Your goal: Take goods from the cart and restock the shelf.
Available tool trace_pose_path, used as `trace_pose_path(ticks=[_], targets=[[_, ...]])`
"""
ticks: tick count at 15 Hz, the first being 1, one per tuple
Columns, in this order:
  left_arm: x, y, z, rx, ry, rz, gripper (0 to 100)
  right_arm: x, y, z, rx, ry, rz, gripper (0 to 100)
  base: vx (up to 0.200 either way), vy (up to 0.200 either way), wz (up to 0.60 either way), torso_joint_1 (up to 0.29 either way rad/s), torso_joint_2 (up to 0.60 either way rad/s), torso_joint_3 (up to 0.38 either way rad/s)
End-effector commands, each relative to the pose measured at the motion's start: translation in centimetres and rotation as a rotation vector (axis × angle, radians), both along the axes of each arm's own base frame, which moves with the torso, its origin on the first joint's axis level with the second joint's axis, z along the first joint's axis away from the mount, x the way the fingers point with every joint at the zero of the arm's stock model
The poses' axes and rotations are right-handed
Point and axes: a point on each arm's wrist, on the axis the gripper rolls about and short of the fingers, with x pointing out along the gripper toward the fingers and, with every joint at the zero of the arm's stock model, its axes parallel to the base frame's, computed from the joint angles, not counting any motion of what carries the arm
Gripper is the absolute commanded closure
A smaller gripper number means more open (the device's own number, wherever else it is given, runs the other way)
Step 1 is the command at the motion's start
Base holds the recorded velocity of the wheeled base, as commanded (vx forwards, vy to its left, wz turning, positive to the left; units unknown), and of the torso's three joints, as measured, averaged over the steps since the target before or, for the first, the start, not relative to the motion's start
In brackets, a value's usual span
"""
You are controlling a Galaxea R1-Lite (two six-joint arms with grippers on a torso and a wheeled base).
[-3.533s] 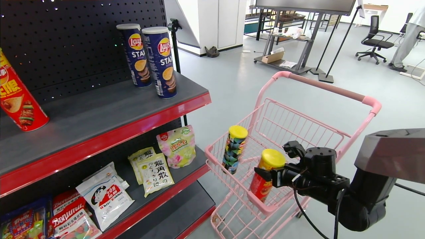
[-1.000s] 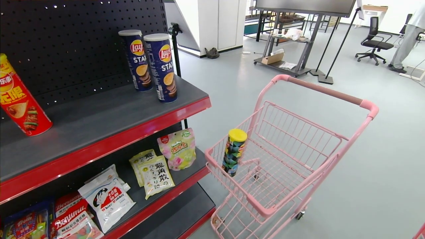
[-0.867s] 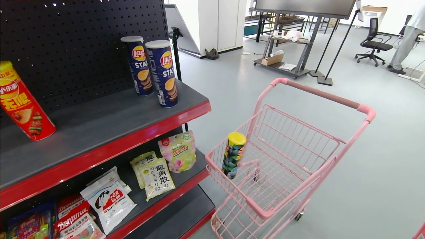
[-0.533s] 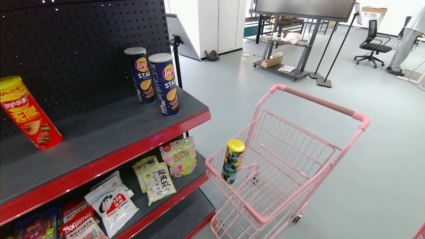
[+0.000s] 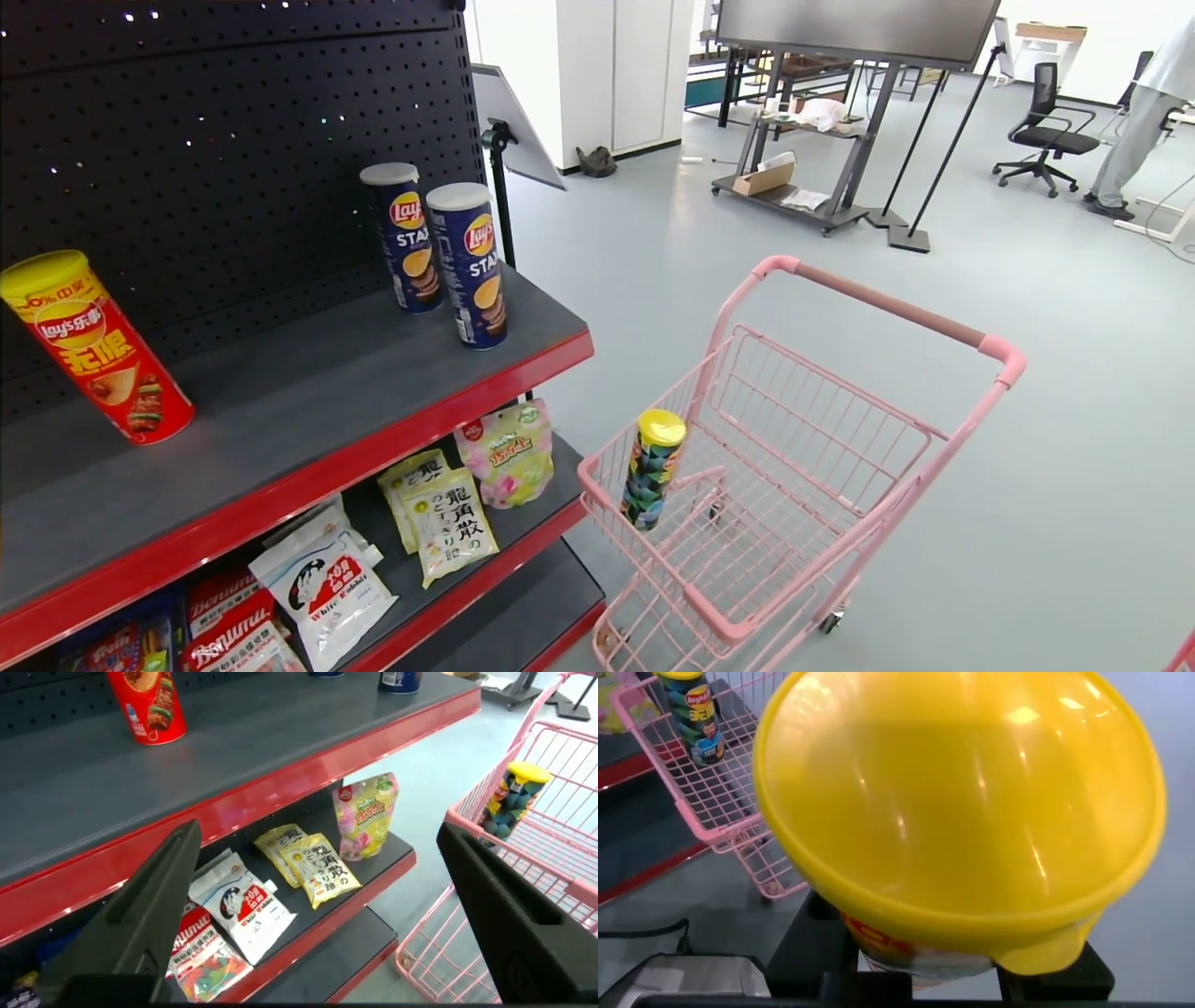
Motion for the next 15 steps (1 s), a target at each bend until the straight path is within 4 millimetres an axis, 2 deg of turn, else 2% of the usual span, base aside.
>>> trace_pose_path(ticks=[1,5,15], targets=[[0.0,0.0,0.0,0.0,0.001,-0.001,0,0.0,0.0,0.0,0.0,0.001,-0.002,100,0.0,0.0,0.0,0.0,0.0,0.0],[0.0,0.0,0.0,0.0,0.001,-0.001,0,-0.5,-0.1,-0.9,-0.002,0.004,-0.005,100,0.0,0.0,0.6,0.011,-0.01,-0.002],[0.0,0.0,0.0,0.0,0.001,0.001,0,-1.4,-0.2,-0.9,-0.017,-0.029,0.015,100,0.0,0.0,0.6,0.004,0.01,0.003]])
